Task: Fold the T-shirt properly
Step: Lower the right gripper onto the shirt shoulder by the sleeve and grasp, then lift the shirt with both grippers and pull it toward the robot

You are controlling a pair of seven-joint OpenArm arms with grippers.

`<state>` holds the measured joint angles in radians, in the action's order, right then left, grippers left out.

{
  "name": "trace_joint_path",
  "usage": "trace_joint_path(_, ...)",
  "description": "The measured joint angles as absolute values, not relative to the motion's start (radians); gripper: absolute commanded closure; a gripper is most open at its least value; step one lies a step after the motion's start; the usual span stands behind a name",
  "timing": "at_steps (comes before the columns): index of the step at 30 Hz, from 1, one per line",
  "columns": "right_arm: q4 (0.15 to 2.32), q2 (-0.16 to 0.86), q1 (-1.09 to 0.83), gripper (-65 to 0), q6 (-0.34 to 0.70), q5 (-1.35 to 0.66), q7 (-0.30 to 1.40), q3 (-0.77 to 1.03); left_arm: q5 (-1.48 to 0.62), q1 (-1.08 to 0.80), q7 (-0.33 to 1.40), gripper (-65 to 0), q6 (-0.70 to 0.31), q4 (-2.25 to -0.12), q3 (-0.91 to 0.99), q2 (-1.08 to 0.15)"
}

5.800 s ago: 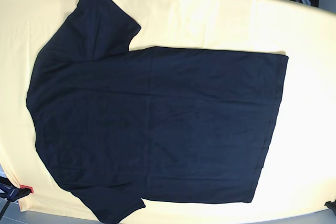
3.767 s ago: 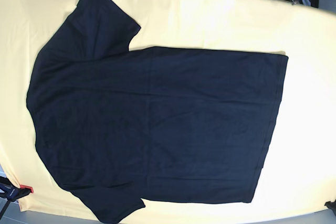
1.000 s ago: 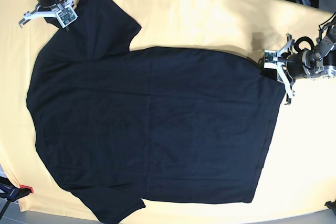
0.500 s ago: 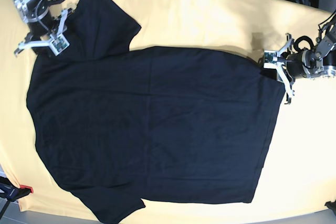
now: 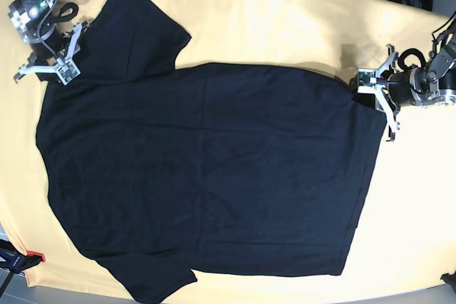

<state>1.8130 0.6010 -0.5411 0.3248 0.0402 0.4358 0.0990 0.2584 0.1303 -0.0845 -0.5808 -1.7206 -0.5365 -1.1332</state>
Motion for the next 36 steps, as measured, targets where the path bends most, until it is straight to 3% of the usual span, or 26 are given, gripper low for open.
trace_joint_path(6, 1.734, 0.604, -0.481, -24.9, 0.350, 0.000, 0.418, 0.101, 0.258, 0.130, -0.085, 0.0, -0.581, -1.721, -0.537, -1.133)
trace_joint_path(9, 1.733, 0.604, -0.479, -17.4, 0.405, -0.025, 0.422, 0.104, 0.258, 0.130, -0.085, 0.0, -0.581, -1.721, -0.537, -1.133)
trace_joint_path(13, 1.733, 0.604, -0.479, 0.0, 0.432, -0.035, 0.426, 0.103, 0.258, 0.130, -0.085, 0.0, -0.581, -1.721, -0.537, -1.133)
trace_joint_path(18, 1.744, 0.603, -0.484, 0.0, 0.367, -0.035, 0.435, 0.101, 0.258, 0.131, -0.085, 0.0, -0.581, -1.721, -0.537, -1.133)
trace_joint_path(23, 1.842, 0.601, -0.487, 0.0, 0.358, -0.027, 0.565, 0.100, 0.233, 0.130, -0.085, 0.0, -0.582, -1.721, -0.537, -1.137)
trace_joint_path(30, 2.009, 0.620, -0.535, 0.0, 0.343, -0.034, 0.621, 0.101, 0.141, 0.131, -0.086, 0.0, -0.696, -1.722, -0.537, -1.187)
trace_joint_path(36, 2.093, 0.651, -0.651, 0.0, 0.351, -0.036, 0.636, 0.169, 0.118, 0.131, -0.142, 0.0, -0.697, -1.726, -0.537, -1.211)
